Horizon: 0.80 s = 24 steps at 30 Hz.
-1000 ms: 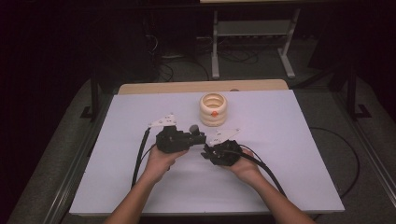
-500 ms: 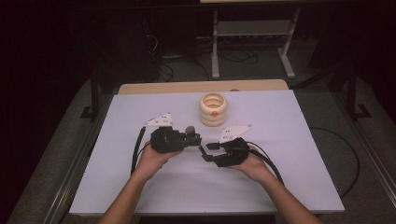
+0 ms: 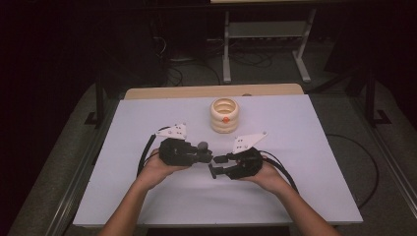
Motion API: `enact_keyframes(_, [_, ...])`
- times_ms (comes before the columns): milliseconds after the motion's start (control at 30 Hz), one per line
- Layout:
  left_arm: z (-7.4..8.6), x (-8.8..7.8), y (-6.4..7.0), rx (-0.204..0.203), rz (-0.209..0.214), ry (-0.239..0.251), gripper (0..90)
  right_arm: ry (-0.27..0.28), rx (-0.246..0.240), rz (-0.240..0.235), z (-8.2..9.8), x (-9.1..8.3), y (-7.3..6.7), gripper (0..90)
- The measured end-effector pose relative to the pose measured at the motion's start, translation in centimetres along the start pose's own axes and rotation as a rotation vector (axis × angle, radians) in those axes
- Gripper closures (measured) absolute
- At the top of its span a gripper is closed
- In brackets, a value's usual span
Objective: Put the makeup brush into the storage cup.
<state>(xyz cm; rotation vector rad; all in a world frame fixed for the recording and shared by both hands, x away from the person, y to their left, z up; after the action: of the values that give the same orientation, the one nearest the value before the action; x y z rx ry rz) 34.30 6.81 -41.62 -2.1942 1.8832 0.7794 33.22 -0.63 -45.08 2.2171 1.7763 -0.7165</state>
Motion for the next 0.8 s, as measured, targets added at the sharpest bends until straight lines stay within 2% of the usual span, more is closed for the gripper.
enact_keyframes(100, [0.1,0.1,0.2,-0.003,-0.001,-0.011,77.0,0.009,-0.004,-0.009,-0.1,0.3,-0.3,60.5])
enact_keyframes(167, [0.1,0.0,0.2,0.010,-0.006,-0.023,77.0,0.012,-0.009,-0.011,-0.2,0.5,-0.4,61.8])
enact_keyframes(533, [0.3,0.4,0.5,0.030,-0.023,-0.062,77.0,0.020,-0.015,-0.002,-0.3,1.3,-0.6,68.5])
enact_keyframes(800, [0.4,0.6,0.6,0.036,-0.029,-0.071,76.9,0.019,-0.011,0.003,-0.2,1.6,-0.6,74.7])
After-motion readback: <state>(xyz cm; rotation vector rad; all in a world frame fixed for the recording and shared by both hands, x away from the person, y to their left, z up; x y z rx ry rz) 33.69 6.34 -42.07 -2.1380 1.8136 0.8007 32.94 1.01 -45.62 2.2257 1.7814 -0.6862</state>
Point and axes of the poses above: each handheld gripper's, and its own axes: x roughly forward along the jaws, z roughly out of its underside, y roughly to its right, the point moved 10 cm from there along x, roughly forward along the jaws
